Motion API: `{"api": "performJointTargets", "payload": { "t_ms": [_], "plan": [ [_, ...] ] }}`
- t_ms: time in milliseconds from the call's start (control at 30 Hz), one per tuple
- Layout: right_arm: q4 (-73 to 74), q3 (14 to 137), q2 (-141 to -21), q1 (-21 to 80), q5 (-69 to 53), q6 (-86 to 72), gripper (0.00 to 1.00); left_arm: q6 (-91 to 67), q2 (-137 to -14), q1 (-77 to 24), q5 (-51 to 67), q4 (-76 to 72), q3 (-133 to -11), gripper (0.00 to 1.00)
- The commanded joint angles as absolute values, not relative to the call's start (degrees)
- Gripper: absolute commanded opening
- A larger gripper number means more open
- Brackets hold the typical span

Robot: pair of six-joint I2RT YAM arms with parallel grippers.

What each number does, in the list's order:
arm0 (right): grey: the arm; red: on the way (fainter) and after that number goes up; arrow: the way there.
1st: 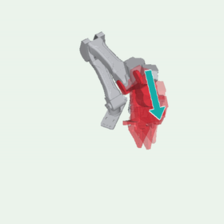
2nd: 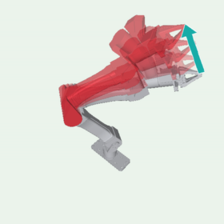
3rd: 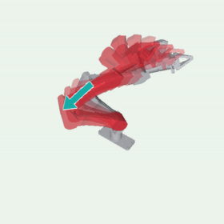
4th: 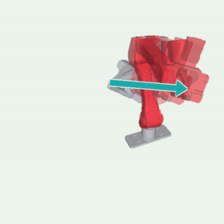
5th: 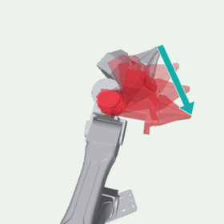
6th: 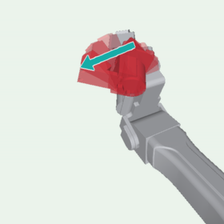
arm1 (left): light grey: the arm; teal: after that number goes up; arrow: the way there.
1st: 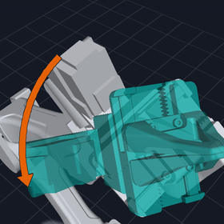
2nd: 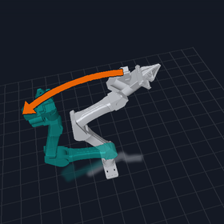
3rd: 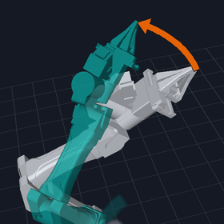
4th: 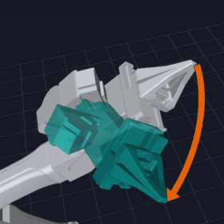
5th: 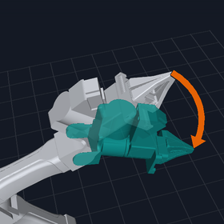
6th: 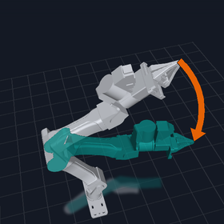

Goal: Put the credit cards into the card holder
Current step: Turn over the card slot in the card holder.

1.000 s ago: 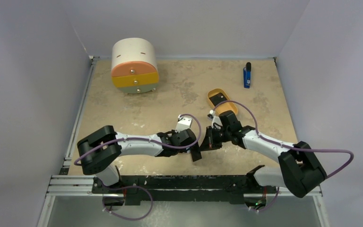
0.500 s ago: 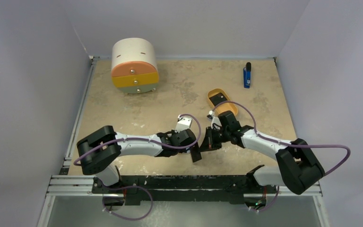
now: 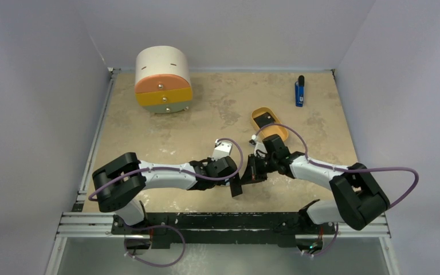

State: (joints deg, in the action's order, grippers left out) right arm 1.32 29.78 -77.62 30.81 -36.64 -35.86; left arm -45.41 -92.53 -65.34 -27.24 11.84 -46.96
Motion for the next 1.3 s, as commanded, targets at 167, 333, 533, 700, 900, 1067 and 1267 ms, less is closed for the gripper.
{"api": "performJointTargets", "payload": {
  "t_ms": [167,333,533,700,900,1067,1267],
  "plan": [
    [-5.4,31.3,-79.7,32.0,-39.9,-37.7,0.0,-46.0,-89.9,-65.6,-26.7,13.0,-46.5,0.0],
    [-5.3,31.4,-80.6,32.2,-39.0,-37.7,0.0,-46.0,-88.5,-65.6,-27.4,15.0,-47.4,0.03],
    [-5.4,30.9,-81.8,32.2,-38.0,-37.8,0.0,-45.8,-84.7,-65.6,-27.3,17.6,-48.4,0.25],
    [-5.5,31.1,-82.2,32.2,-37.7,-37.9,0.0,-45.1,-85.6,-65.7,-24.5,17.6,-49.7,0.31],
    [-5.5,31.5,-82.5,32.2,-37.8,-37.9,0.0,-44.3,-89.7,-66.5,-25.1,18.6,-51.6,0.31],
    [-2.5,31.6,-79.3,32.3,-37.0,-37.5,0.0,-45.8,-92.3,-66.4,-29.3,20.2,-51.3,0.24],
    [2.8,31.2,-73.9,32.3,-35.5,-36.6,0.0,-47.7,-94.0,-66.4,-31.5,20.9,-50.4,0.1]
  ]
}}
